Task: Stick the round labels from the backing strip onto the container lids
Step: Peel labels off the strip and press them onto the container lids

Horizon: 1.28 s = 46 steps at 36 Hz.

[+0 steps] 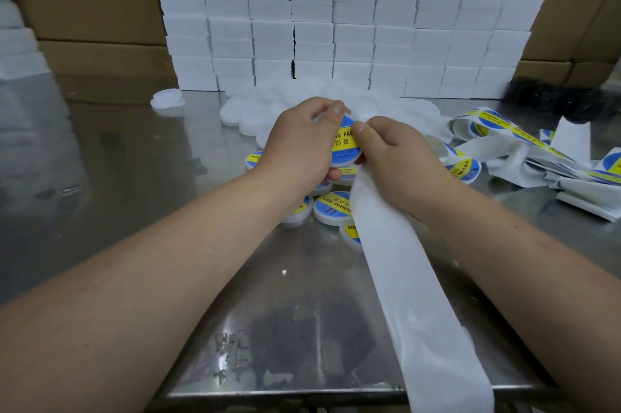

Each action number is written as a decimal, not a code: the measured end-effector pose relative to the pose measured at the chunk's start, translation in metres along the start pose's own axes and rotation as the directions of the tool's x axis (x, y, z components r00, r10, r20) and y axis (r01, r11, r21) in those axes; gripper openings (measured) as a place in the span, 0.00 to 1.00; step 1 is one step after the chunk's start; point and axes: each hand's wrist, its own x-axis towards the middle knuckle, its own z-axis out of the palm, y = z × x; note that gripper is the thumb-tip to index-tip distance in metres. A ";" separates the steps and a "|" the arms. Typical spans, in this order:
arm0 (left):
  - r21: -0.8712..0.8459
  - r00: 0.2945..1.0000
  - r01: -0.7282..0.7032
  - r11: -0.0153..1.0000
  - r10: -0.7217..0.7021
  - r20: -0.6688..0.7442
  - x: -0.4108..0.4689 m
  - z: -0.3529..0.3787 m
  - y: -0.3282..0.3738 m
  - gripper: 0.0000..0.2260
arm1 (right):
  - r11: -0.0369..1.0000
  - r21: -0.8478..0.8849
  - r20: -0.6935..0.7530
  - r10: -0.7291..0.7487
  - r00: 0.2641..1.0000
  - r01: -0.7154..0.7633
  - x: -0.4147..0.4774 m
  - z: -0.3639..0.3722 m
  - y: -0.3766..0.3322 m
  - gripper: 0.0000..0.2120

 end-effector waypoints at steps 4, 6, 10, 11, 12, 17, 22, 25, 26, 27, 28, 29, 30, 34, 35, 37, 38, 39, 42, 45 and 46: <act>0.069 0.999 -0.046 0.997 0.046 0.004 0.002 0.000 -0.002 0.13 | 0.993 0.113 -0.018 0.037 0.999 -0.035 -0.001 -0.001 0.000 0.17; 0.085 0.998 -0.057 0.995 0.057 0.009 0.003 -0.001 -0.004 0.14 | 0.997 0.068 -0.012 0.024 1.000 -0.024 0.000 0.000 0.001 0.18; 0.131 0.998 -0.065 0.989 0.063 0.017 0.004 -0.002 -0.005 0.15 | 1.000 -0.016 -0.004 -0.002 1.000 0.002 0.001 0.001 0.002 0.19; 0.160 0.997 -0.080 0.984 0.079 0.012 0.005 -0.002 -0.005 0.14 | 1.000 -0.026 -0.006 -0.009 1.000 0.008 0.001 0.001 0.002 0.19; 0.195 0.994 -0.104 0.975 0.105 0.003 0.005 -0.003 -0.006 0.15 | 0.999 -0.031 -0.008 -0.010 1.000 0.010 0.001 0.001 0.002 0.20; 0.379 0.981 -0.159 0.912 0.190 -0.044 0.008 -0.009 -0.007 0.18 | 0.998 0.024 -0.055 0.058 0.997 -0.056 0.001 -0.001 0.004 0.22; 0.575 0.997 -0.056 0.817 0.075 -0.010 0.012 -0.014 -0.012 0.19 | 0.996 0.053 -0.070 0.073 0.995 -0.070 0.002 -0.002 0.003 0.10; 0.698 1.000 -0.006 0.716 -0.012 0.021 0.013 -0.013 -0.015 0.18 | 0.999 0.025 -0.116 0.048 0.992 -0.046 0.002 -0.004 0.002 0.14; 0.728 0.999 0.002 0.686 -0.036 0.031 0.013 -0.012 -0.016 0.17 | 0.999 0.008 -0.129 0.040 0.991 -0.039 0.002 -0.004 0.002 0.15; 0.754 0.998 0.005 0.657 -0.051 0.038 0.013 -0.012 -0.017 0.17 | 1.000 0.001 -0.137 0.029 0.990 -0.030 0.001 -0.005 0.002 0.16; 0.776 0.998 0.004 0.631 -0.055 0.040 0.013 -0.011 -0.017 0.16 | 1.000 0.007 -0.141 0.021 0.990 -0.021 0.001 -0.006 0.001 0.17; 0.791 0.998 0.003 0.612 -0.047 0.033 0.013 -0.011 -0.018 0.14 | 1.000 0.021 -0.141 0.015 0.990 -0.012 0.000 -0.006 0.000 0.18; 0.806 0.999 0.003 0.592 -0.035 0.022 0.014 -0.011 -0.019 0.12 | 0.999 0.034 -0.141 0.009 0.990 -0.004 0.000 -0.006 0.000 0.18; 0.890 0.997 -0.061 0.452 0.067 0.034 0.016 -0.014 -0.024 0.20 | 0.998 0.054 -0.174 -0.016 0.985 0.026 -0.001 -0.006 -0.001 0.20; 0.892 0.993 -0.085 0.445 0.110 0.040 0.016 -0.013 -0.024 0.21 | 0.998 0.061 -0.178 -0.020 0.984 0.031 -0.001 -0.006 -0.001 0.21; 0.840 0.976 -0.161 0.518 0.208 0.059 0.014 -0.011 -0.022 0.19 | 0.997 0.077 -0.170 -0.010 0.985 0.024 -0.001 -0.006 -0.001 0.21; 0.775 0.965 -0.218 0.593 0.251 0.079 0.012 -0.010 -0.021 0.18 | 0.996 0.088 -0.169 -0.003 0.986 0.018 -0.001 -0.006 -0.001 0.21; 0.686 0.954 -0.272 0.675 0.284 0.098 0.010 -0.008 -0.020 0.16 | 0.995 0.095 -0.179 -0.001 0.984 0.018 -0.001 -0.007 -0.002 0.21; 0.346 0.960 -0.278 0.896 0.251 0.122 0.004 -0.005 -0.014 0.15 | 0.993 0.112 -0.214 -0.011 0.977 0.036 -0.002 -0.010 -0.005 0.21; 0.157 0.971 -0.223 0.962 0.205 0.121 0.000 -0.005 -0.008 0.14 | 0.986 0.160 -0.211 -0.010 0.977 0.044 -0.001 -0.011 -0.007 0.21; 0.149 0.966 -0.239 0.960 0.220 0.132 -0.001 -0.005 -0.007 0.13 | 0.985 0.164 -0.209 -0.010 0.978 0.045 -0.001 -0.009 -0.007 0.21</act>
